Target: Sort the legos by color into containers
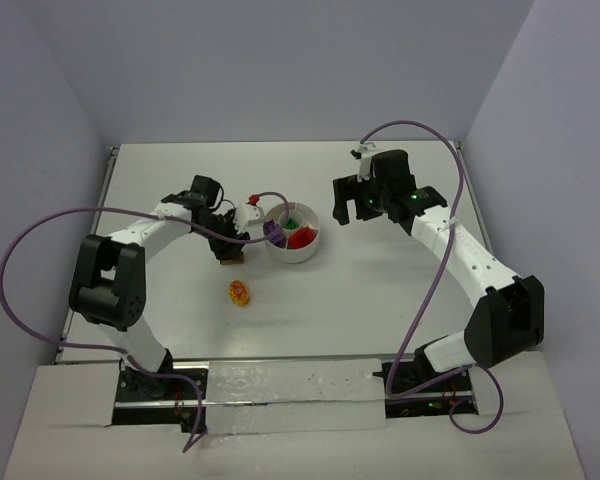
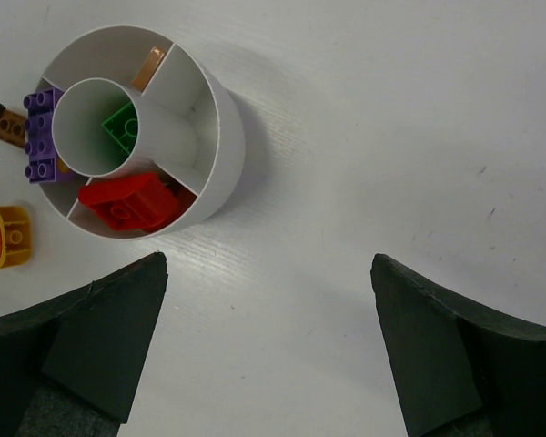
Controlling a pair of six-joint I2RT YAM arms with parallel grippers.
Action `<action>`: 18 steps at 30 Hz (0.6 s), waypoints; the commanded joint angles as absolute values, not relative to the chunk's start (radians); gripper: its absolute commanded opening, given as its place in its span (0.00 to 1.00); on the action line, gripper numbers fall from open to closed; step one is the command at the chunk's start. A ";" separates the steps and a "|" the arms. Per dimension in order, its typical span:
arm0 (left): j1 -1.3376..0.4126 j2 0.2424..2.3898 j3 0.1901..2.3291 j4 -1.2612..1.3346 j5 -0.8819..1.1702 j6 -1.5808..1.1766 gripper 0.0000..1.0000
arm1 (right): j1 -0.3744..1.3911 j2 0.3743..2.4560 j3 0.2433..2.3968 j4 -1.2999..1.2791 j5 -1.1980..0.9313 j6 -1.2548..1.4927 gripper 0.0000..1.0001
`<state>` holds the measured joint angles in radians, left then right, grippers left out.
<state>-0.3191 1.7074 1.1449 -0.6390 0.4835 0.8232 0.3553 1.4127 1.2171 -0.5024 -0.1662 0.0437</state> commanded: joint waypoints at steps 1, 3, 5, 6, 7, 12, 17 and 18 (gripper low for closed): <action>-0.318 1.725 1.126 -0.569 0.546 0.891 0.55 | 0.348 1.419 1.215 -0.508 -0.151 0.034 1.00; -0.318 1.727 1.117 -0.569 0.548 0.911 0.55 | 0.350 1.422 1.215 -0.509 -0.150 0.034 1.00; -0.318 1.730 1.106 -0.566 0.554 0.925 0.55 | 0.348 1.426 1.216 -0.511 -0.150 0.035 1.00; -0.318 1.732 1.095 -0.562 0.551 0.932 0.55 | 0.348 1.428 1.216 -0.512 -0.150 0.035 1.00; -0.318 1.733 1.086 -0.555 0.550 0.942 0.55 | 0.348 1.431 1.219 -0.512 -0.151 0.036 1.00; -0.318 1.752 1.061 -0.526 0.551 0.959 0.55 | 0.347 1.439 1.221 -0.514 -0.150 0.038 1.00; -0.318 1.776 1.052 -0.492 0.529 0.954 0.50 | 0.348 1.438 1.216 -0.516 -0.144 0.040 1.00; -0.318 1.778 1.050 -0.490 0.524 0.955 0.47 | 0.348 1.439 1.217 -0.517 -0.143 0.040 1.00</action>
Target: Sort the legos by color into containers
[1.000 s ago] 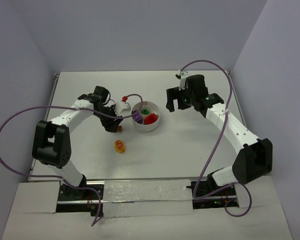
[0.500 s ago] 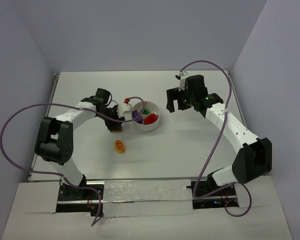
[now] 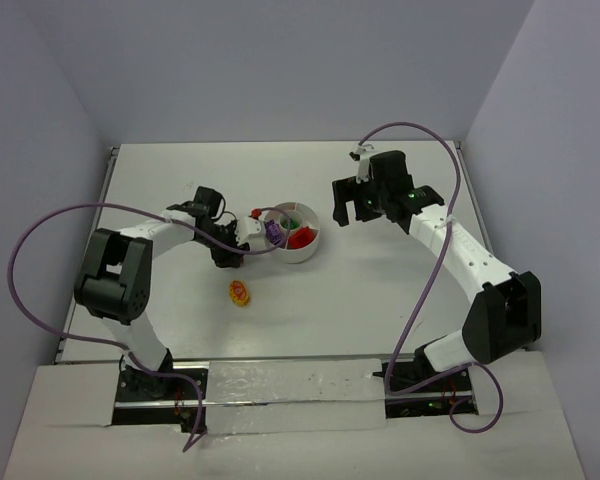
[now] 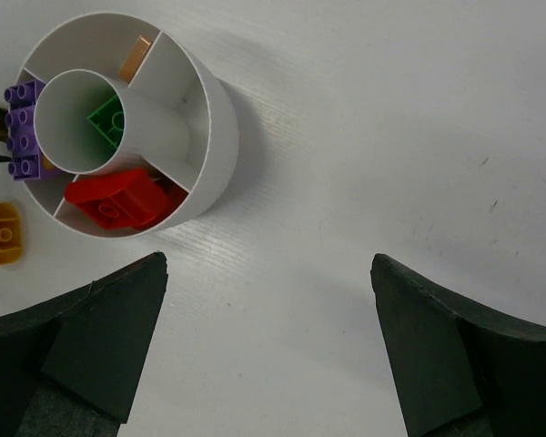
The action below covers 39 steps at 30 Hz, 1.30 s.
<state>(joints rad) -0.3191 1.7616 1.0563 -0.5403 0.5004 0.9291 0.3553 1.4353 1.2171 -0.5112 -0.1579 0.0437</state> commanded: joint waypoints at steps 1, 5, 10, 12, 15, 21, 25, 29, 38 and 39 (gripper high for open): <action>-0.318 1.779 1.048 -0.488 0.520 0.956 0.44 | 0.347 1.439 1.218 -0.517 -0.143 0.040 1.00; -0.318 1.770 1.034 -0.480 0.501 0.964 0.34 | 0.347 1.440 1.219 -0.517 -0.142 0.041 1.00; -0.318 1.755 1.011 -0.477 0.472 0.979 0.31 | 0.347 1.447 1.223 -0.520 -0.143 0.040 1.00; -0.318 1.745 0.999 -0.480 0.453 0.985 0.31 | 0.345 1.448 1.224 -0.522 -0.141 0.040 1.00; -0.319 1.727 0.974 -0.482 0.426 0.996 0.36 | 0.347 1.451 1.227 -0.523 -0.143 0.041 1.00; -0.322 1.699 0.918 -0.453 0.380 1.006 0.42 | 0.347 1.453 1.229 -0.524 -0.146 0.044 1.00; -0.324 1.712 0.919 -0.457 0.380 1.002 0.44 | 0.345 1.453 1.230 -0.526 -0.144 0.044 1.00; -0.324 1.711 0.927 -0.471 0.397 1.009 0.24 | 0.347 1.450 1.230 -0.526 -0.138 0.044 1.00; -0.319 1.664 0.956 -0.513 0.417 0.988 0.00 | 0.345 1.445 1.227 -0.526 -0.135 0.045 1.00; -0.318 1.654 0.964 -0.522 0.424 0.985 0.00 | 0.345 1.444 1.227 -0.526 -0.135 0.044 1.00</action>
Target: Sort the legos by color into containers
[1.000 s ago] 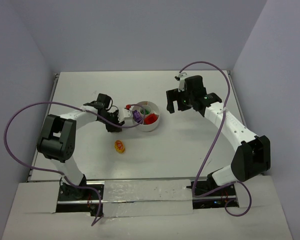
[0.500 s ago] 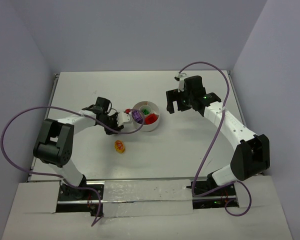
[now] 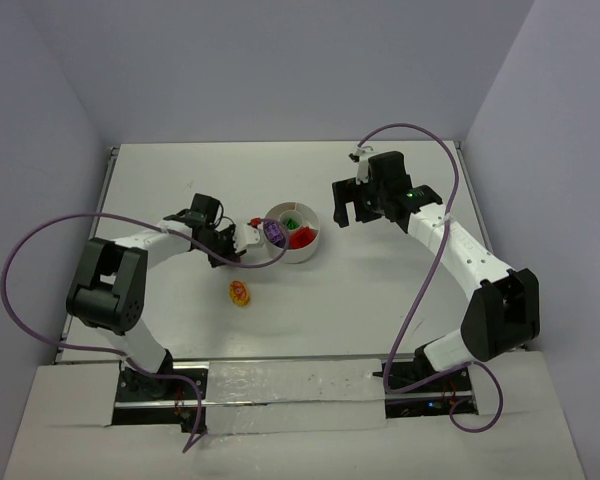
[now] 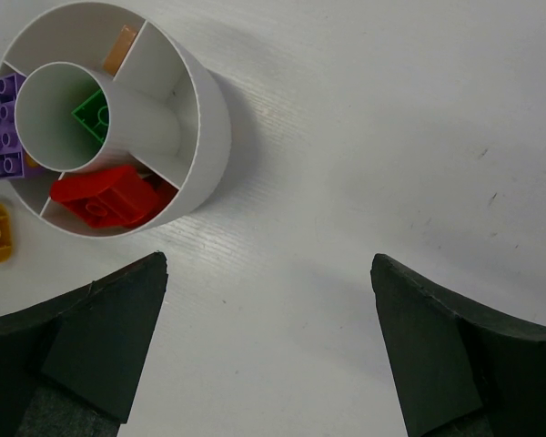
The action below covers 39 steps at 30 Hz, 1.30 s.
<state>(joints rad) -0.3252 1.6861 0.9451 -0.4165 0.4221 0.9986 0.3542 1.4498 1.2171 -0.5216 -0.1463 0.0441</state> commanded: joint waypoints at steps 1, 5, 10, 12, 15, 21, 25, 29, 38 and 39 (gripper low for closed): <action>-0.313 1.636 0.980 -0.543 0.433 0.974 0.00 | 0.345 1.442 1.227 -0.526 -0.134 0.044 1.00; -0.293 1.590 1.043 -0.613 0.514 0.935 0.00 | 0.345 1.440 1.224 -0.525 -0.135 0.044 1.00; -0.248 1.551 1.152 -0.698 0.660 0.861 0.00 | 0.345 1.439 1.224 -0.523 -0.140 0.048 1.00; -0.208 1.546 1.227 -0.735 0.769 0.816 0.00 | 0.346 1.439 1.226 -0.524 -0.142 0.048 1.00; -0.148 1.566 1.314 -0.753 0.900 0.713 0.00 | 0.345 1.443 1.230 -0.526 -0.150 0.048 1.00; -0.120 1.578 1.378 -0.450 1.121 0.299 0.00 | 0.345 1.442 1.238 -0.531 -0.158 0.044 1.00; -0.124 1.608 1.315 -0.092 1.253 0.075 0.00 | 0.345 1.448 1.243 -0.537 -0.156 0.044 1.00; -0.151 1.701 1.323 0.158 1.331 -0.181 0.00 | 0.342 1.454 1.245 -0.546 -0.155 0.042 1.00; -0.194 1.862 1.311 0.638 1.361 -0.541 0.00 | 0.339 1.473 1.243 -0.549 -0.158 0.041 1.00; -0.196 1.877 1.311 0.711 1.361 -0.601 0.00 | 0.339 1.474 1.243 -0.548 -0.158 0.041 1.00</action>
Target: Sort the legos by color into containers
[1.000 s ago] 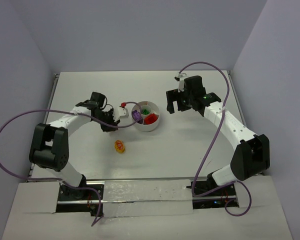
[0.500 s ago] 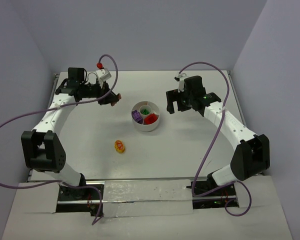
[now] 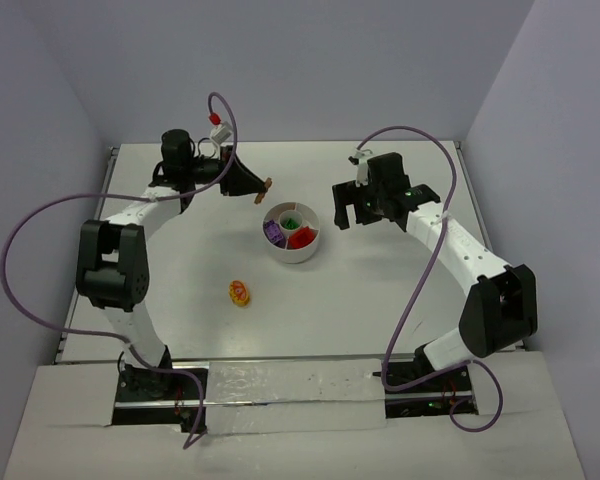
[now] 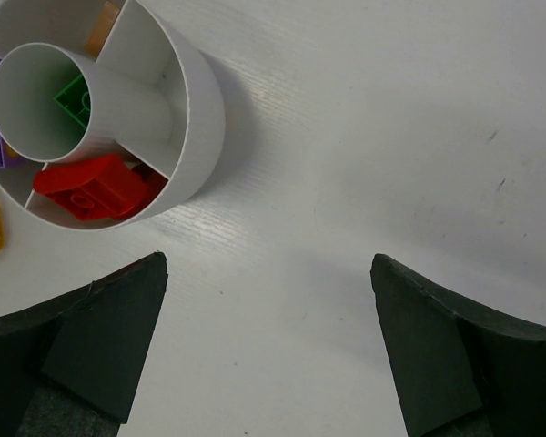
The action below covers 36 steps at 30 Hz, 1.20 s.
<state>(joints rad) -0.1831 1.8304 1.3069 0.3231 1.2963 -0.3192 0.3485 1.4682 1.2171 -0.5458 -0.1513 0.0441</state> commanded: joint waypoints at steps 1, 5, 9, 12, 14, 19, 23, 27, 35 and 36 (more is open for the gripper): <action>-0.196 1.893 1.310 0.786 1.362 -0.664 0.00 | 0.338 1.473 1.243 -0.548 -0.159 0.040 1.00; -0.198 2.050 1.334 1.292 1.385 -1.106 0.00 | 0.336 1.472 1.241 -0.548 -0.156 0.040 1.00; -0.198 2.195 1.412 1.658 1.390 -1.528 0.00 | 0.334 1.471 1.239 -0.549 -0.156 0.041 1.00; -0.198 2.226 1.434 1.735 1.387 -1.589 0.00 | 0.331 1.468 1.236 -0.548 -0.156 0.041 1.00; -0.198 2.221 1.427 1.698 1.387 -1.548 0.00 | 0.331 1.468 1.232 -0.548 -0.156 0.041 1.00; -0.202 2.203 1.393 1.545 1.388 -1.386 0.00 | 0.328 1.474 1.233 -0.546 -0.159 0.043 1.00; -0.202 2.202 1.384 1.433 1.387 -1.299 0.00 | 0.328 1.480 1.236 -0.546 -0.161 0.043 1.00; -0.204 2.203 1.390 1.325 1.383 -1.213 0.00 | 0.327 1.480 1.235 -0.544 -0.161 0.043 1.00; -0.230 2.219 1.413 1.247 1.382 -1.174 0.01 | 0.325 1.480 1.227 -0.541 -0.160 0.043 1.00; -0.237 2.223 1.414 1.251 1.384 -1.179 0.01 | 0.325 1.480 1.227 -0.541 -0.160 0.043 1.00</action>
